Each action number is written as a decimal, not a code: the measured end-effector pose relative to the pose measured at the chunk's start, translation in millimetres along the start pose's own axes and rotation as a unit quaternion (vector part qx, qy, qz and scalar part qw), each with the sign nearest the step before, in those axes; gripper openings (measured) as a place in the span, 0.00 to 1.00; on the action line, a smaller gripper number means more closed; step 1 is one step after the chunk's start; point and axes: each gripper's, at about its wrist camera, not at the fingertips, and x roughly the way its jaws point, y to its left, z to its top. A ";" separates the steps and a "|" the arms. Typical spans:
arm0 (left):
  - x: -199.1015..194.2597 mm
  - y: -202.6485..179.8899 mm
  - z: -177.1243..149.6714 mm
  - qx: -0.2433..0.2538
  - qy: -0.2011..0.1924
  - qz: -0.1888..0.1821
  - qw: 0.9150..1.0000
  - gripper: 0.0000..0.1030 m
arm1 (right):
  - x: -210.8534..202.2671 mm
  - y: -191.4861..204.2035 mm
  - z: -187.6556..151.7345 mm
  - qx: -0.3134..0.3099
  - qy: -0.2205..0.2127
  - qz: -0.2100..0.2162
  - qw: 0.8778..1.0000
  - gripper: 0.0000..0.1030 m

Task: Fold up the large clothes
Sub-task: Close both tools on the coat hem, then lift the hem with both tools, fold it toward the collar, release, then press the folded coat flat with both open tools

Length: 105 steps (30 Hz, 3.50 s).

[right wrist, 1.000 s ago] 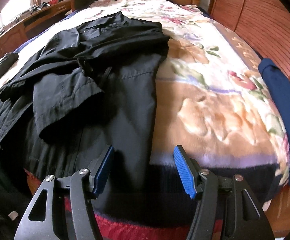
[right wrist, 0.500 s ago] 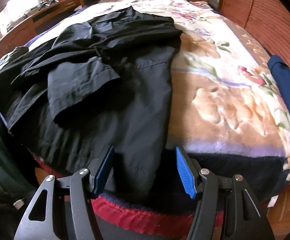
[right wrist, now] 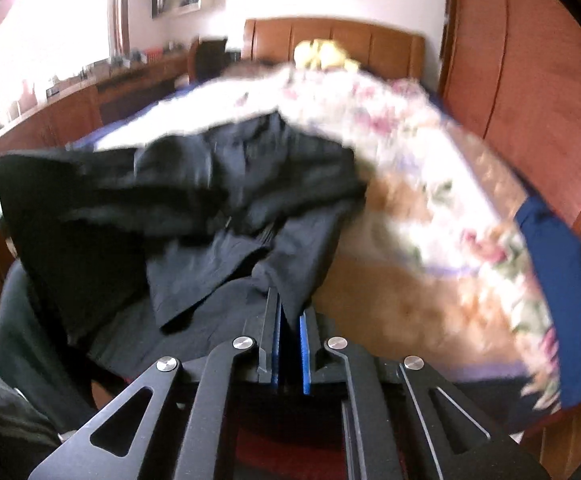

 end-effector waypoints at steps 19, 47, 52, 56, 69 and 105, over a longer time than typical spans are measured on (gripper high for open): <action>-86.4 7.0 72.6 0.006 -0.138 -0.012 0.990 0.03 | -170.1 -30.2 22.2 0.012 -0.157 -0.018 0.987 0.06; 197.8 112.0 109.8 0.022 0.005 0.143 0.990 0.03 | 171.5 -70.3 141.7 0.005 -0.027 -0.024 0.999 0.06; 247.5 128.5 123.2 0.029 0.024 0.157 0.987 0.02 | 222.9 -52.6 165.5 -0.026 -0.014 -0.042 0.999 0.06; 277.5 129.6 114.5 0.037 0.054 0.145 0.987 0.02 | 251.6 -44.2 180.9 -0.042 -0.016 -0.057 0.997 0.06; 319.8 143.4 67.9 0.018 0.151 0.108 0.983 0.18 | 355.8 -60.0 209.3 -0.015 0.077 -0.127 0.989 0.06; 208.8 83.4 -58.2 -0.007 0.189 0.051 0.981 0.28 | 192.0 -56.5 46.2 0.014 0.097 -0.022 0.995 0.78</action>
